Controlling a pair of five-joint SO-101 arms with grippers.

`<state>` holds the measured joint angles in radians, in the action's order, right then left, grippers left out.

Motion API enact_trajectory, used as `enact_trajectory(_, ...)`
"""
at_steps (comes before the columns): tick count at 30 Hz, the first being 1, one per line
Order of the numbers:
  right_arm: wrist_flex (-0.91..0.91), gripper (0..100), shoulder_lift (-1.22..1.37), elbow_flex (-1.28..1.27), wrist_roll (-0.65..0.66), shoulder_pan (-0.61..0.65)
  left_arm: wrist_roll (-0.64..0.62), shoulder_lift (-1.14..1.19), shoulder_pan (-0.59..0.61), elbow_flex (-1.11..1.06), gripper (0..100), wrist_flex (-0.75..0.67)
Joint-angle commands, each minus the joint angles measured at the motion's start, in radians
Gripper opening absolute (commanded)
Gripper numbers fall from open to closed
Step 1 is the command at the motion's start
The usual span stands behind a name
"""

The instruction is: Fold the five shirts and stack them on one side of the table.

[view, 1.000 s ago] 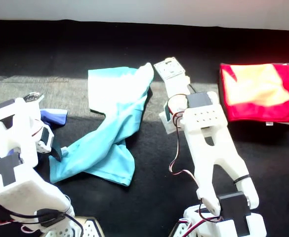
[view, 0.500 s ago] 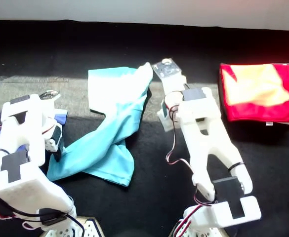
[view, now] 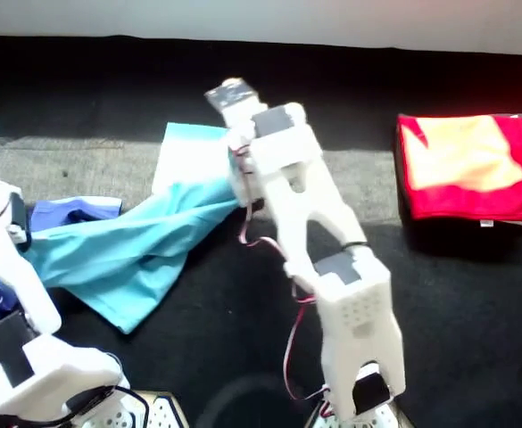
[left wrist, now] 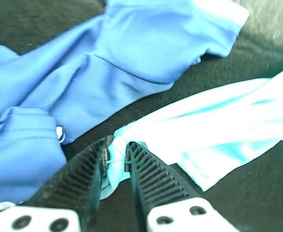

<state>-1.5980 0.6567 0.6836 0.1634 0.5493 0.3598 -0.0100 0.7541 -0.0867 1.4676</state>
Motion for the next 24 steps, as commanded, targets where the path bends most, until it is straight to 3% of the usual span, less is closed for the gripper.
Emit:
enact_trajectory(1, -0.093, 23.1, 0.124, 0.189, 0.029, 0.087, -0.043, -0.062, 0.013, 0.047, 1, -0.034)
enact_trajectory(5, -0.105, 24.0, 0.259, 0.329, 0.035, 0.125, -0.043, -0.062, 0.002, 0.036, 1, -0.035)
enact_trajectory(10, -0.105, 38.9, 0.404, 0.486, 0.041, 0.127, -0.043, -0.062, -0.001, 0.036, 1, -0.028)
enact_trajectory(14, -0.076, 41.2, 0.513, 0.582, 0.041, 0.114, -0.043, -0.062, -0.002, 0.036, 1, -0.026)
enact_trajectory(17, -0.047, 32.6, 0.565, 0.656, 0.041, 0.09, -0.043, -0.062, -0.002, 0.036, 1, -0.026)
enact_trajectory(21, -0.051, 0.0, 0.57, 0.754, 0.035, 0.044, -0.043, -0.061, -0.004, 0.035, 1, -0.026)
enact_trajectory(24, -0.096, 1.6, 0.568, 0.892, 0.035, -0.012, -0.043, -0.061, -0.021, 0.035, 1, -0.026)
